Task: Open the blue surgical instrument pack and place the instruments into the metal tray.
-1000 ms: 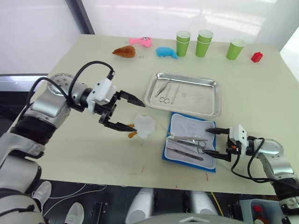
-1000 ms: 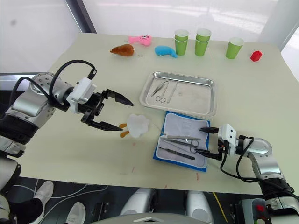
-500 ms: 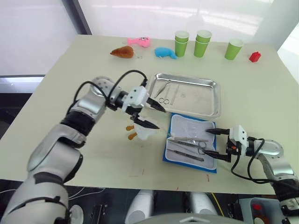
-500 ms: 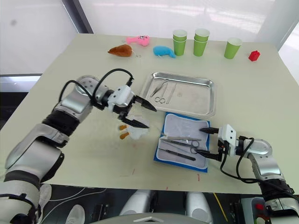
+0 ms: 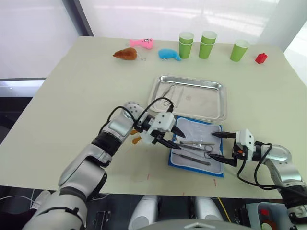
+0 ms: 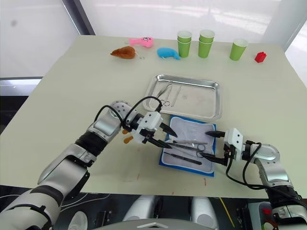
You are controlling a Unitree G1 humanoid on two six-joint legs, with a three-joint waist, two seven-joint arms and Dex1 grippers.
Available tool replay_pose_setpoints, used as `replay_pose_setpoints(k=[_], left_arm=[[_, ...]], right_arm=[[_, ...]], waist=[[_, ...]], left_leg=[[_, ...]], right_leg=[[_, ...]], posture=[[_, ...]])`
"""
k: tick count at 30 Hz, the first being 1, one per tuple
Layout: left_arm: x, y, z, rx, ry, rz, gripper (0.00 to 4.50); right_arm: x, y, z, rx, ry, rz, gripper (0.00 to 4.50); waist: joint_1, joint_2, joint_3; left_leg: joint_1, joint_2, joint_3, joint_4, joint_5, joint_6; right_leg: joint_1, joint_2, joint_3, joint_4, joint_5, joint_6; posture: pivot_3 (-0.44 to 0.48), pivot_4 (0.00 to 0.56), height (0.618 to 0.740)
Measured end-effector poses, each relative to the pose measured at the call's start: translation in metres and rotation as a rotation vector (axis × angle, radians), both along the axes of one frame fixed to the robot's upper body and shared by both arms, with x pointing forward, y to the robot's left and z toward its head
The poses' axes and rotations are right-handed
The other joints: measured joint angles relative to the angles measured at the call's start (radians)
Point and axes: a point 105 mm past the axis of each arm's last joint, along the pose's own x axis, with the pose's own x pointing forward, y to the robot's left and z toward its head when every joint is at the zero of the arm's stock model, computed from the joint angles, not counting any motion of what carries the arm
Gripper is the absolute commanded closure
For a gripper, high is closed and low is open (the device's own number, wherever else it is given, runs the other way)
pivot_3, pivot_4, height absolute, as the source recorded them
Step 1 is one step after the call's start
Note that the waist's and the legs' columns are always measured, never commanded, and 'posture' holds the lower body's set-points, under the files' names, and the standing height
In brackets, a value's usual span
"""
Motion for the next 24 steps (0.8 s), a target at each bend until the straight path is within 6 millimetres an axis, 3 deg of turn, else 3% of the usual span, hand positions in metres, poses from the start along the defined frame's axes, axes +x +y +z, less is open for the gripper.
replay_pose_setpoints(k=[8, 24], left_arm=[[0.013, -0.006, -0.005, -0.005, -0.021, 0.093, 2.22], [0.018, -0.001, -0.014, 0.070, -0.044, 0.111, 2.22]], right_arm=[[-0.001, 0.000, 0.000, 0.002, 0.000, -0.005, 0.00], [-0.003, 0.001, -0.001, 0.004, 0.002, -0.007, 0.00]], waist=[[0.000, 0.000, 0.000], [0.000, 0.000, -0.005]], left_leg=[[0.000, -0.001, 0.000, 0.003, -0.002, 0.002], [0.002, -0.003, -0.001, 0.004, -0.006, 0.004]], right_leg=[[0.000, 0.000, 0.002, 0.000, 0.001, 0.002], [-0.001, 0.000, 0.008, 0.000, 0.001, 0.002]], posture=[[0.000, 0.150, 0.740], [0.000, 0.150, 0.740]])
